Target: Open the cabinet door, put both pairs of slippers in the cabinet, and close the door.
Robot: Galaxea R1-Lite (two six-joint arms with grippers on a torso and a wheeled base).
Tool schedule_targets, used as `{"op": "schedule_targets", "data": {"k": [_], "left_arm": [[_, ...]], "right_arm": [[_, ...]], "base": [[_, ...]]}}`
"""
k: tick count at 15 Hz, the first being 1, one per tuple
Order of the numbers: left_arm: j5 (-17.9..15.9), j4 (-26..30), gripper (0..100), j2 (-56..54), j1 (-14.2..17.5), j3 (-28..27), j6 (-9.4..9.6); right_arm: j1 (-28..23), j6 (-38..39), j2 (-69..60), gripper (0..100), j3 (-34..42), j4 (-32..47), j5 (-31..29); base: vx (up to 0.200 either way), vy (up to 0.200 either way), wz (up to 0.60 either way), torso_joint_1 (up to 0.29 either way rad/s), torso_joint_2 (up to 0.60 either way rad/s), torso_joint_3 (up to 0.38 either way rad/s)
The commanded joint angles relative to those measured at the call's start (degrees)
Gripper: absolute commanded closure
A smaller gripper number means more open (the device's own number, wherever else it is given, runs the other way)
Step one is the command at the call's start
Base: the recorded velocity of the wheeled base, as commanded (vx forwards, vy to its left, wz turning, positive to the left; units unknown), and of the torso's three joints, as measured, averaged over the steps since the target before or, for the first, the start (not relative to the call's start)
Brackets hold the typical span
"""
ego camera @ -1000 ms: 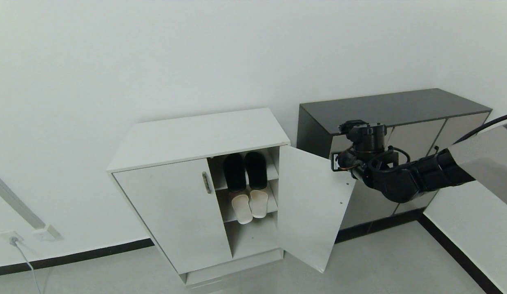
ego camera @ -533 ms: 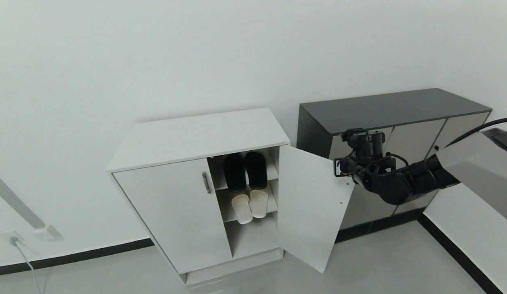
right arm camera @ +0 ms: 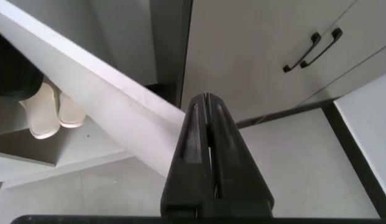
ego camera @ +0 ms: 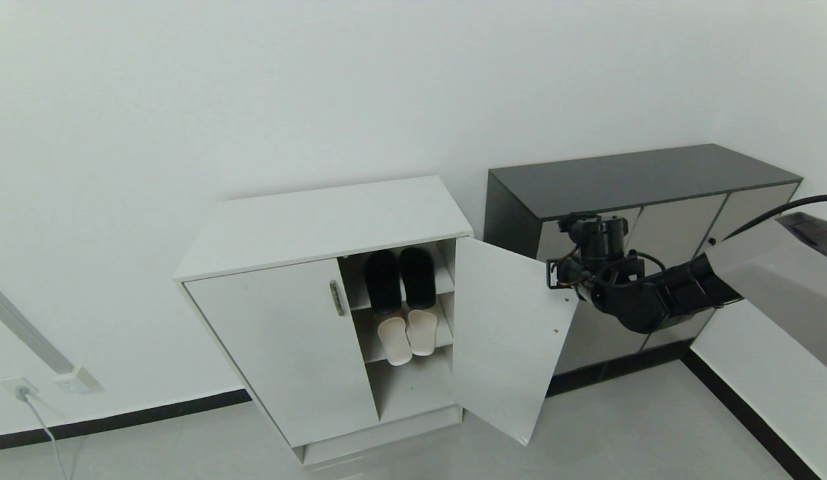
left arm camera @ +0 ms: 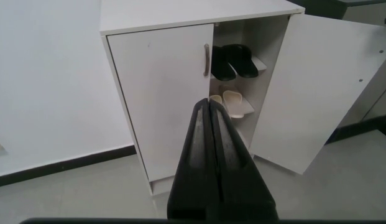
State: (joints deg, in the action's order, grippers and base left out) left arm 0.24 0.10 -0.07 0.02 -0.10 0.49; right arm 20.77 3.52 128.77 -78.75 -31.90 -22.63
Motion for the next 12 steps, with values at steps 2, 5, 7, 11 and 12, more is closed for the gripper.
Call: {"op": "schedule_targets", "data": {"k": [2, 5, 7, 11, 12], "left_arm": [[0.02, -0.01, 100, 0.07, 0.06, 0.01, 0.04], [-0.07, -0.01, 100, 0.07, -0.02, 0.01, 0.04], [-0.07, -0.01, 100, 0.07, -0.02, 0.01, 0.04], [-0.07, -0.01, 100, 0.07, -0.02, 0.01, 0.04], [0.02, -0.01, 100, 0.07, 0.06, 0.01, 0.04]], "right_arm": [[-0.03, -0.1, 0.17, 100, -0.09, 0.17, -0.05], [-0.03, -0.27, -0.01, 100, 0.26, 0.53, -0.05], [0.23, -0.36, -0.45, 100, 1.14, 0.53, -0.05], [4.01, -0.45, -4.32, 100, 6.07, 0.35, -0.05], [4.89, -0.36, -5.11, 100, 7.03, 0.17, -0.14]], "base": [[0.0, 0.0, 0.0, 0.0, 0.0, 0.0], [0.0, 0.0, 0.0, 0.0, 0.0, 0.0], [0.0, 0.0, 0.0, 0.0, 0.0, 0.0], [0.0, 0.0, 0.0, 0.0, 0.0, 0.0], [0.0, 0.0, 0.0, 0.0, 0.0, 0.0]]}}
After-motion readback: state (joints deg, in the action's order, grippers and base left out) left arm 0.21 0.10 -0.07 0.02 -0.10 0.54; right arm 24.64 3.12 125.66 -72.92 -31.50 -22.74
